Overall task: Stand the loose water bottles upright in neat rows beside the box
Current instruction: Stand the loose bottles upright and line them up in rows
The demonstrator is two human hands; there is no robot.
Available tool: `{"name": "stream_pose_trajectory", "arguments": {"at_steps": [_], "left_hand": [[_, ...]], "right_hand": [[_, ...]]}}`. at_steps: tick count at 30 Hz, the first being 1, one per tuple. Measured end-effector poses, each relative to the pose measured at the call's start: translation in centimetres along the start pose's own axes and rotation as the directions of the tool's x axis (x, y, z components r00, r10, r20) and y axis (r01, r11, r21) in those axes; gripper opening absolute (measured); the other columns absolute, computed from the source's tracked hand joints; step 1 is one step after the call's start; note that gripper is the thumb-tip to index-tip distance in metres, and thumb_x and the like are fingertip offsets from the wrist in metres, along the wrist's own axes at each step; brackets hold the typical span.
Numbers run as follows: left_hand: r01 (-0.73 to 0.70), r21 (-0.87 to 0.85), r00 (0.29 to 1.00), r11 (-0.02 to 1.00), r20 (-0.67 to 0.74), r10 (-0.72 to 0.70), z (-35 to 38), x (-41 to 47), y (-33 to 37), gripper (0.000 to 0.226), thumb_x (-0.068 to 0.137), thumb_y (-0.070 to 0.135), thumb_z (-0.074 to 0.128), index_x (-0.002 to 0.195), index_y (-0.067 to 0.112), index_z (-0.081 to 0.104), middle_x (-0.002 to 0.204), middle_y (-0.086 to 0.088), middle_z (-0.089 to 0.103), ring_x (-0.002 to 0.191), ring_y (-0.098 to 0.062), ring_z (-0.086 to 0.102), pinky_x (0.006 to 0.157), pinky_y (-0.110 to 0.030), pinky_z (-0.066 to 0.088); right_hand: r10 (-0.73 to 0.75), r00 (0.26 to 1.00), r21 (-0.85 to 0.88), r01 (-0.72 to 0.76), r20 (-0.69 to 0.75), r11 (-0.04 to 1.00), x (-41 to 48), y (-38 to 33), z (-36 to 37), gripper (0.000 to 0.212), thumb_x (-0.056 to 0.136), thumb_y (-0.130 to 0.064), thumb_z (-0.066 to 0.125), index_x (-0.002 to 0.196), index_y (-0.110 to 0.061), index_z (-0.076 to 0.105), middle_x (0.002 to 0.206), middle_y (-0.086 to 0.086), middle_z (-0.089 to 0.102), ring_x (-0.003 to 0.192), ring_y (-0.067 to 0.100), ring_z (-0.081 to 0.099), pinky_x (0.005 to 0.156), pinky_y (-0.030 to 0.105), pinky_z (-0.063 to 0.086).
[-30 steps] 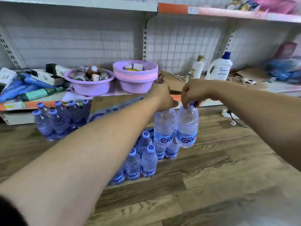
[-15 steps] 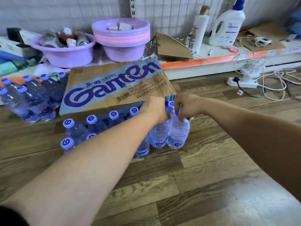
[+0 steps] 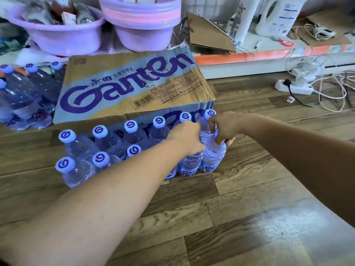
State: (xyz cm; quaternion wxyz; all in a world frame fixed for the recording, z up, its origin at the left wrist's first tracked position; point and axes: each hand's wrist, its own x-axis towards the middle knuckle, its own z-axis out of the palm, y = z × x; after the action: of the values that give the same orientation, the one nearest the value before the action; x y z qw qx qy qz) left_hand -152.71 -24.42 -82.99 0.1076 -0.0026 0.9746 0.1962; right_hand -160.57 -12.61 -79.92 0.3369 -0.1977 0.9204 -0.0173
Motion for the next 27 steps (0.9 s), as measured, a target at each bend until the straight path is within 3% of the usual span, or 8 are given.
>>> {"name": "stream_pose_trajectory", "arguments": {"at_steps": [5, 7, 10, 12, 15, 18, 21, 27], "left_hand": [[-0.093, 0.101, 0.993, 0.991, 0.076, 0.085, -0.8, 0.1, -0.1, 0.056, 0.083, 0.042, 0.062, 0.127, 0.012, 0.044, 0.119, -0.013, 0.054, 0.11, -0.034, 0.056, 0.077, -0.037, 0.045], [-0.124, 0.102, 0.987, 0.987, 0.112, 0.112, -1.8, 0.3, 0.0, 0.062, 0.081, 0.052, 0.061, 0.127, 0.013, 0.047, 0.122, -0.011, 0.056, 0.115, -0.029, 0.054, 0.085, -0.036, 0.045], [-0.096, 0.01, 0.995, 0.995, 0.032, 0.096, -4.2, -0.2, -0.9, 0.053, 0.089, 0.054, 0.048, 0.113, 0.008, 0.056, 0.112, -0.012, 0.061, 0.107, -0.028, 0.057, 0.073, -0.032, 0.039], [-0.062, -0.016, 0.998, 0.998, -0.02, 0.062, -6.1, -1.6, -2.3, 0.047, 0.094, 0.047, 0.043, 0.109, 0.005, 0.056, 0.108, -0.015, 0.062, 0.103, -0.031, 0.059, 0.07, -0.033, 0.04], [0.068, 0.046, 0.997, 0.997, -0.028, -0.067, -9.7, -4.6, -5.5, 0.043, 0.098, 0.039, 0.037, 0.122, 0.005, 0.048, 0.117, -0.016, 0.059, 0.108, -0.035, 0.058, 0.072, -0.036, 0.042], [0.245, -0.008, 0.969, 0.969, -0.008, -0.246, -13.4, -7.6, -9.4, 0.048, 0.099, 0.04, 0.034, 0.136, 0.01, 0.036, 0.132, -0.012, 0.051, 0.122, -0.032, 0.05, 0.086, -0.039, 0.043], [0.354, -0.016, 0.935, 0.935, 0.022, -0.354, -16.8, -10.3, -14.3, 0.059, 0.098, 0.041, 0.035, 0.148, 0.015, 0.019, 0.156, -0.008, 0.025, 0.145, -0.025, 0.021, 0.119, -0.036, 0.017], [0.609, 0.036, 0.79, 0.792, 0.058, -0.61, -22.2, -16.8, -25.5, 0.066, 0.097, 0.046, 0.03, 0.151, 0.016, 0.008, 0.161, -0.002, 0.0, 0.149, -0.021, 0.001, 0.122, -0.038, 0.005]], "right_hand": [[0.113, 0.983, -0.162, -0.088, 0.148, 0.983, -0.1, -2.0, -2.2, 0.053, 0.077, -0.02, 0.077, 0.122, -0.008, 0.052, 0.1, 0.016, 0.057, 0.081, 0.03, 0.062, 0.074, 0.035, 0.057], [0.112, 0.984, -0.14, -0.093, 0.137, 0.986, -0.1, -3.6, -4.1, 0.044, 0.078, -0.025, 0.077, 0.115, -0.01, 0.058, 0.093, 0.014, 0.057, 0.08, 0.027, 0.057, 0.073, 0.032, 0.055], [0.09, 0.992, -0.1, -0.081, 0.087, 0.992, -0.1, -6.5, -6.2, 0.032, 0.08, -0.019, 0.074, 0.108, -0.009, 0.063, 0.081, 0.006, 0.057, 0.081, 0.026, 0.059, 0.066, 0.027, 0.053], [0.035, 0.999, -0.135, -0.032, 0.02, 0.99, -0.3, -8.7, -6.8, 0.032, 0.08, -0.018, 0.073, 0.109, -0.008, 0.064, 0.09, 0.008, 0.063, 0.088, 0.028, 0.061, 0.07, 0.03, 0.053], [-0.097, 0.99, -0.13, 0.083, -0.103, 0.988, -0.7, -13.1, -6.8, 0.05, 0.083, -0.025, 0.068, 0.128, -0.01, 0.053, 0.128, 0.014, 0.058, 0.116, 0.031, 0.056, 0.094, 0.032, 0.045], [-0.225, 0.973, -0.038, 0.223, -0.054, 0.974, -1.3, -18.2, -6.8, 0.057, 0.086, -0.032, 0.063, 0.134, -0.01, 0.041, 0.134, 0.017, 0.05, 0.124, 0.036, 0.05, 0.1, 0.038, 0.043], [-0.303, 0.953, -0.059, 0.304, 0.029, 0.951, -1.7, -23.6, -7.2, 0.074, 0.092, -0.034, 0.057, 0.149, -0.01, 0.017, 0.154, 0.014, 0.025, 0.141, 0.033, 0.028, 0.111, 0.041, 0.03], [-0.413, 0.906, -0.066, 0.419, 0.087, 0.905, -0.6, -34.3, -7.5, 0.08, 0.093, -0.038, 0.053, 0.152, -0.009, 0.007, 0.16, 0.012, 0.007, 0.149, 0.028, 0.007, 0.121, 0.041, 0.017]]}}
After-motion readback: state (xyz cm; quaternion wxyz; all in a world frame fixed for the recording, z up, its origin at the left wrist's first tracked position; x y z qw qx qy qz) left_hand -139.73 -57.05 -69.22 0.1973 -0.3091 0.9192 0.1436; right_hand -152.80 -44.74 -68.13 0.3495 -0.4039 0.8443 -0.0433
